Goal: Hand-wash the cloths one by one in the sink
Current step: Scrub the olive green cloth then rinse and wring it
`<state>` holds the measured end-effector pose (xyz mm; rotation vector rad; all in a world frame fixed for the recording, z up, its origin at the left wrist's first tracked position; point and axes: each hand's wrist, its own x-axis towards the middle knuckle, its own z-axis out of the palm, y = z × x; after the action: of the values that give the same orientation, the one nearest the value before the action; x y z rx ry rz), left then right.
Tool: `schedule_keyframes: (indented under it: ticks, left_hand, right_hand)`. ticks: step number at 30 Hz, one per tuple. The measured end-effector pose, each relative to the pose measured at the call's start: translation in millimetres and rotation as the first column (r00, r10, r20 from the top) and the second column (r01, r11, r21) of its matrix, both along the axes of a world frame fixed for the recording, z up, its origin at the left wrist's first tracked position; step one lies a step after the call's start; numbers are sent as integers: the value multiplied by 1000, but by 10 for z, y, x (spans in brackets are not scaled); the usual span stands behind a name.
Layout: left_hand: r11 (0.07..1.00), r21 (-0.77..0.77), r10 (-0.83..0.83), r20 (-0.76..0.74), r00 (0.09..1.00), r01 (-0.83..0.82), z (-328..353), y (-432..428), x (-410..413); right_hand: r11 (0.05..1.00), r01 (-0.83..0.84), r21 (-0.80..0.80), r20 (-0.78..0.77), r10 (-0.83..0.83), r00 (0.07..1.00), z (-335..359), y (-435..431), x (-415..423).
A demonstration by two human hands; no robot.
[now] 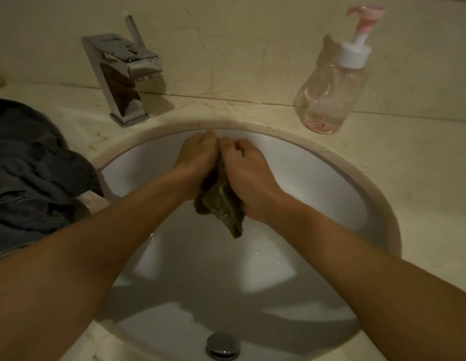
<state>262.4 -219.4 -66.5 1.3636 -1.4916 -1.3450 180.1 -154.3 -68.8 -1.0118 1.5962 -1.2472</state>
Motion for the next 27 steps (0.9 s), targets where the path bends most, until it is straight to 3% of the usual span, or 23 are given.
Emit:
schedule_keyframes:
  ticks: [4, 7, 11, 13, 16, 20, 24, 27]
  left_hand:
    - [999, 45, -3, 9, 1000, 3, 75, 163, -147]
    - [987, 65, -144, -59, 988, 148, 85, 346, -289]
    - [991, -75, -111, 43, 993, 114, 17, 224, -167]
    - [993, -95, -73, -2, 997, 73, 16, 155, -71]
    - [993, -56, -102, -52, 993, 100, 67, 247, -140]
    - [964, -84, -252, 27, 967, 253, 46, 406, -302]
    - [977, -146, -128, 197, 972, 158, 9, 175, -131]
    - [971, -146, -143, 292, 946, 192, -12, 64, -100]
  right_hand:
    - [983, 165, -75, 1, -165, 986, 5, -9, -104]
    - [968, 248, -32, 50, -246, 968, 11, -106, -348]
    - [977, 209, -39, 118, -203, 972, 6, 1, -140]
    - [988, 141, -69, 98, -134, 986, -14, 47, 28]
    - [974, 209, -88, 119, -198, 973, 18, 17, -44]
    - [963, 267, -46, 89, -262, 961, 20, -60, -308]
    - [992, 121, 40, 48, -123, 991, -5, 58, -79]
    - [999, 45, 24, -102, -43, 994, -14, 56, -84]
